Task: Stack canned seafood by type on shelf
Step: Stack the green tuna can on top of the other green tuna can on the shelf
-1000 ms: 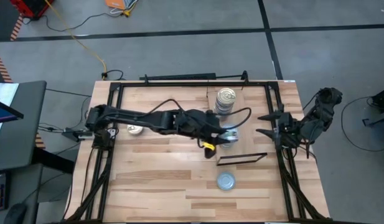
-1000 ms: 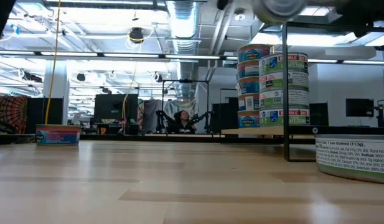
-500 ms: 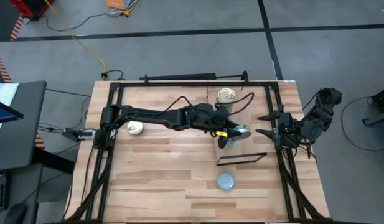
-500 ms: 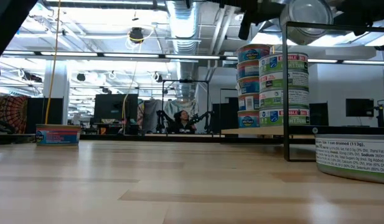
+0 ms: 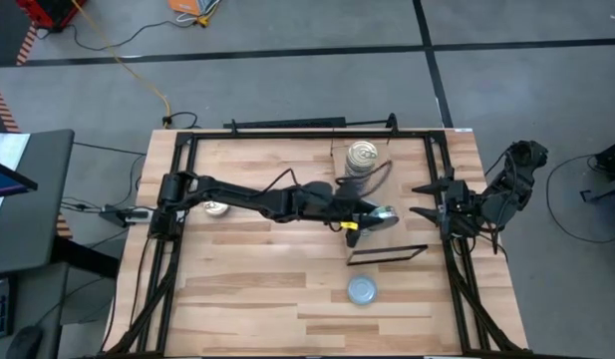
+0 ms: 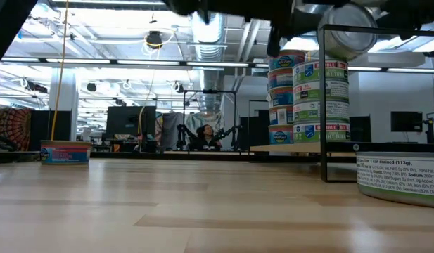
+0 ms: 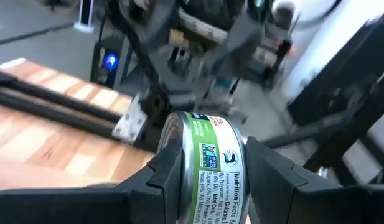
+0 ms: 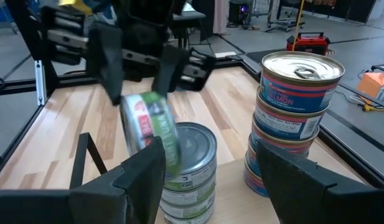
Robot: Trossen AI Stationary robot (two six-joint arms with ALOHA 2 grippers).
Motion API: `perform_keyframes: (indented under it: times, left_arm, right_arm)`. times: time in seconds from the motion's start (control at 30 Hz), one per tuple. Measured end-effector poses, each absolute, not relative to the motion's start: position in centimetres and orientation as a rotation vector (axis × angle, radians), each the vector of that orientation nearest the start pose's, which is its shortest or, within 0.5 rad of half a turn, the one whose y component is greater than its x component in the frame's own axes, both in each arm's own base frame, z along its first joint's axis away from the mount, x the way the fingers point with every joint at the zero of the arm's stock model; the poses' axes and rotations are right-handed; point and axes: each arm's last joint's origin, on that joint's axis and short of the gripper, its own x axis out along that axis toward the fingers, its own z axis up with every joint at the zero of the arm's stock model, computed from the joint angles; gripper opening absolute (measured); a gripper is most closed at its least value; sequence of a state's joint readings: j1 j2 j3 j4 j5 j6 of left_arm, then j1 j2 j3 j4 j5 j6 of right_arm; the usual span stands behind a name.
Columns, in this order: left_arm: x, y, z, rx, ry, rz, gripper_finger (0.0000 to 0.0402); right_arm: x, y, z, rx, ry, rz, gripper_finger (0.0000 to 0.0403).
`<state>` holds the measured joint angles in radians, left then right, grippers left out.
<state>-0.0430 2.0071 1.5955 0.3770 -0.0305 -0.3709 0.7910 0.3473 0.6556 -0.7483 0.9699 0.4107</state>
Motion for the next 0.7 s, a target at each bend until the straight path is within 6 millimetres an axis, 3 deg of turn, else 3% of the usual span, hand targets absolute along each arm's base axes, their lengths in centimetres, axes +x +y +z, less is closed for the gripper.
perform_keyframes:
  times: [0.17, 0.33, 0.57, 0.7]
  left_arm:
    - [46.2, -1.0, 29.0, -0.466, -0.108, -0.006, 0.0136]
    - [45.1, -0.5, 26.9, -0.54, -0.196, 0.004, 0.0137]
    - [43.9, -1.0, 25.4, -0.635, -0.265, 0.019, 0.0137]
    - [43.6, -1.5, 25.5, -0.68, -0.316, 0.022, 0.0137]
  right_arm:
    - [6.1, 2.8, 28.9, 0.071, 0.236, -0.226, 0.0277]
    - [6.2, 2.8, 28.9, 0.071, 0.235, -0.226, 0.0277]
    - [6.2, 2.8, 29.0, 0.077, 0.231, -0.225, 0.0277]
    - [6.2, 2.9, 29.1, 0.089, 0.221, -0.223, 0.0277]
